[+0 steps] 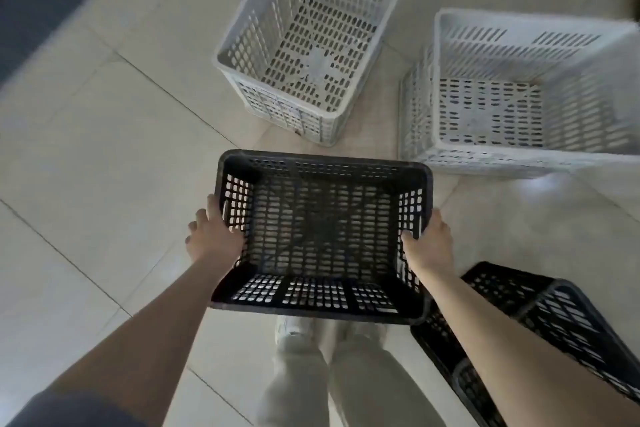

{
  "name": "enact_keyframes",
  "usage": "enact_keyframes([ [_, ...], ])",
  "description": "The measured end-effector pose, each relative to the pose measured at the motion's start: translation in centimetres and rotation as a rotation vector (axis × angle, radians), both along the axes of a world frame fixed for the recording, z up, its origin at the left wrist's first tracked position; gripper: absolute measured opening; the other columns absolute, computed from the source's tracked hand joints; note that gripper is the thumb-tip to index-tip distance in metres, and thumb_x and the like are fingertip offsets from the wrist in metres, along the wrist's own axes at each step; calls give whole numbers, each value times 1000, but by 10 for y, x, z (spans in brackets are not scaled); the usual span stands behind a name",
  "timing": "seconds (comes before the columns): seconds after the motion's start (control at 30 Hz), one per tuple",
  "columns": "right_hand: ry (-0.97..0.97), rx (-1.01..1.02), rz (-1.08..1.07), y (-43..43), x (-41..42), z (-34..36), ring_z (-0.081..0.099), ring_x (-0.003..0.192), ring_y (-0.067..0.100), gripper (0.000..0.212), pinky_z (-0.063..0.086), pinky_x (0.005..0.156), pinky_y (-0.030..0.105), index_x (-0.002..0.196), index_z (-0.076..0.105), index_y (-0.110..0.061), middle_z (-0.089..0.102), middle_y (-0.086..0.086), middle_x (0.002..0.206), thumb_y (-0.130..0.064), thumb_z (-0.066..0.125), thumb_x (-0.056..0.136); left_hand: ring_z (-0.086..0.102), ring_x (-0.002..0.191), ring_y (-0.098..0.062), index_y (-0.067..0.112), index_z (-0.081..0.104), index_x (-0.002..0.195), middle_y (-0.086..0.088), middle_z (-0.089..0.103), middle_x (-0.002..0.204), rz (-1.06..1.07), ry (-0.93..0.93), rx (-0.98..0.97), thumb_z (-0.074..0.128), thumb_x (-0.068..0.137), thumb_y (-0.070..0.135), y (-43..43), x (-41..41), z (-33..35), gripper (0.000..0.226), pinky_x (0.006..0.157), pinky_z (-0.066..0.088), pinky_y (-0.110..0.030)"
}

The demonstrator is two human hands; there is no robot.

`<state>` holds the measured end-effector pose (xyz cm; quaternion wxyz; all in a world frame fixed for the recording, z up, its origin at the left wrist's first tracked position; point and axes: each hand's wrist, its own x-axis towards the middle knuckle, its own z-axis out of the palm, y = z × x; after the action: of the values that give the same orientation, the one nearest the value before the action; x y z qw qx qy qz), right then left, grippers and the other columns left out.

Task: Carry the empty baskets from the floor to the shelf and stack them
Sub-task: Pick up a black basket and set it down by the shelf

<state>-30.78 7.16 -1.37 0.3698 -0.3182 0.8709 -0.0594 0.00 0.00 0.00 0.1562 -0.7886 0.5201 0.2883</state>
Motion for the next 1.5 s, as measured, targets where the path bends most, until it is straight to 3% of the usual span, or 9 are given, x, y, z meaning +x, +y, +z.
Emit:
enact_keyframes([
  [0.17,62,40,-117,-4,-19,-58,44,125,39,69,40,104,53,147,19,-9,42,21,139,-19,57,90,38,130,-42,15,4,154,-20,35,148,65,-22,-48,51,93,22,-20,12,-64,77,101,39,-55],
  [0.43,167,0,28,9,-32,-102,63,89,32,53,51,70,41,140,25,-16,58,15,114,-11,47,92,54,115,-47,18,14,148,-26,49,132,135,-101,-48,50,94,12,-17,22,-122,65,99,37,-56],
  [0.53,209,20,114,6,-39,-104,64,85,33,51,53,70,42,136,27,-15,63,14,102,-13,46,89,60,90,-42,14,27,136,-23,62,104,102,-141,-67,50,85,-3,-20,31,-127,58,76,47,-49],
  [0.63,223,41,150,4,-42,-100,63,81,33,47,48,66,37,130,29,-17,66,13,92,-19,47,87,51,67,-33,13,35,122,-8,51,65,47,-170,-55,50,82,-4,-22,36,-120,46,59,40,-39],
  [0.77,225,31,169,8,-46,-77,59,76,30,45,45,63,35,126,30,-17,65,10,86,-20,50,86,48,61,-30,13,37,118,-3,43,57,-12,-186,-84,48,82,-3,-20,35,-91,41,56,36,-36],
  [1.13,225,-39,133,12,-53,149,59,78,27,42,50,69,38,126,36,-14,64,5,85,-23,50,87,45,54,-24,13,41,112,1,45,57,-150,-155,-214,46,81,-1,-33,33,122,35,48,31,-29],
  [1.27,234,-49,110,-4,-65,260,63,101,30,44,49,82,38,131,35,-17,67,7,108,-27,44,89,54,67,-29,12,43,116,-5,56,69,-212,-151,-291,48,83,3,-66,20,236,35,55,39,-31],
  [1.4,281,-179,24,-20,-83,371,65,95,29,29,54,80,37,115,52,-12,68,8,102,-24,46,90,64,88,-35,10,43,121,-17,68,95,-278,-114,-416,49,86,7,-106,-2,358,35,65,44,-36],
  [1.5,347,-244,-49,-26,-100,456,64,99,33,24,51,78,36,112,52,-11,67,12,101,-20,49,89,64,96,-35,9,43,126,-17,67,104,-338,-55,-510,48,84,4,-134,-25,448,42,71,51,-39],
])
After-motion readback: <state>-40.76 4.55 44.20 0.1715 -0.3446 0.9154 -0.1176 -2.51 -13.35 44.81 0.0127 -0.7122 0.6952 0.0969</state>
